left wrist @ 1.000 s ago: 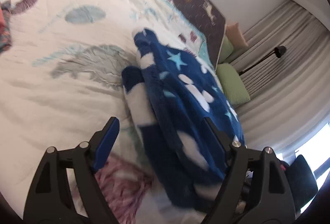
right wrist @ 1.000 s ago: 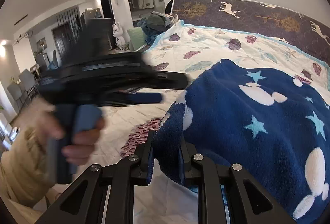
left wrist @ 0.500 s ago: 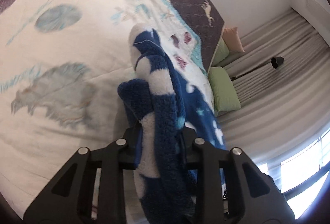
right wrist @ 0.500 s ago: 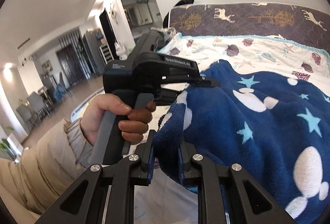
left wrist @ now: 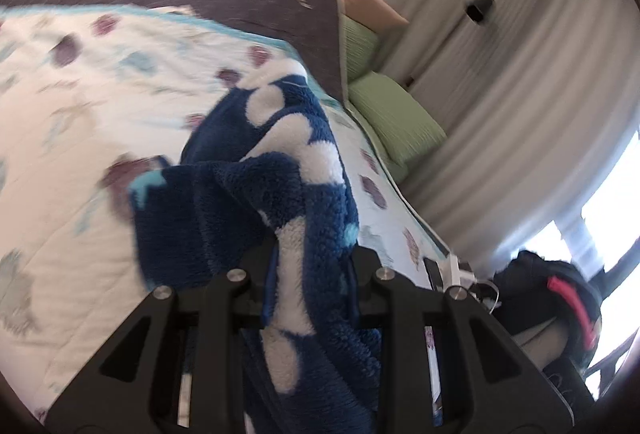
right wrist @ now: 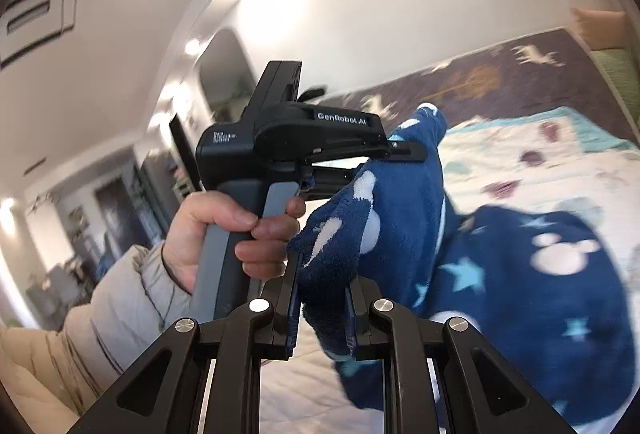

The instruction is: Fold small clothes

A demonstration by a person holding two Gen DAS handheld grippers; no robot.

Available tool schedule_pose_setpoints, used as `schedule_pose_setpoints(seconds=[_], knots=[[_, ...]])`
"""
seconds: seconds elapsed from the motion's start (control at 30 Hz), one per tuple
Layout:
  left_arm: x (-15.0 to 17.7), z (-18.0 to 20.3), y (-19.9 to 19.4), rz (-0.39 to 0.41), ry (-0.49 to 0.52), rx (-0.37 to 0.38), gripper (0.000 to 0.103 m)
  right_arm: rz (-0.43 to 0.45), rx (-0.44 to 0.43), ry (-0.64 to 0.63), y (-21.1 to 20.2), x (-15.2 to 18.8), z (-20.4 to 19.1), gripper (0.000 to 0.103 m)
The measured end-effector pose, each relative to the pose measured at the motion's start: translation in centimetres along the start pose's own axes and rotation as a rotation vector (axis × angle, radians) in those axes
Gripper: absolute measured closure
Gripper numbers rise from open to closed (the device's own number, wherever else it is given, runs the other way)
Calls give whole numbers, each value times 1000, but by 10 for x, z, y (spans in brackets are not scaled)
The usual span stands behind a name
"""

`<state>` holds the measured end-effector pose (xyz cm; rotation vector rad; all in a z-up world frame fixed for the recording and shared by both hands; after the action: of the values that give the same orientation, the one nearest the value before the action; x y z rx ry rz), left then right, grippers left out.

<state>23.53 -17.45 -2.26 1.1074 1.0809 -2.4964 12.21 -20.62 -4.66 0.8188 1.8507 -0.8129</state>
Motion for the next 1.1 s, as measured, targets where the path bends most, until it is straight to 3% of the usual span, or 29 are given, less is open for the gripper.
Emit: schedule_pose_setpoints(seconds=[0.23,0.4,0.53,0.67,0.83,0.9,1.0,1.03,1.07,1.1], knots=[[21,56,87,-116,125,-24,74,98,140,116,-67,-14,73,86],[45,62,144,-219,180,-83,71,92,178,342,-89,9,143,86],[65,65,166,-260,193,-91,63,52,206,485,-96,42,183,86],[77,74,174,-266,268,-135,59,12,241,564,-100,64,207,86],[81,82,176,-253,333,-153,51,-27,262,570,-105,84,213,85],[77,85,171,-238,328,-130,51,-35,275,577,-105,88,213,84],[63,102,147,-189,268,17,51,-52,300,580,-111,89,217,76],[57,110,130,-159,269,70,51,-61,316,565,-114,88,216,70],[52,116,115,-128,292,89,49,-69,344,543,-114,86,221,60],[47,119,97,-91,332,86,48,-75,383,513,-119,83,221,56]])
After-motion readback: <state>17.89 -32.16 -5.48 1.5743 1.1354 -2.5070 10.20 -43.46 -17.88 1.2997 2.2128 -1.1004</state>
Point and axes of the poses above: each gripper's, at about its wrist camera, not at the fingertips, and y roughly the way its jaws point, z to its right, x to its underside, the point moved 10 cm from there along y, roughly the way its jaws point, and after that the axes turned 2 degrees about z, right-handed, at the moved point
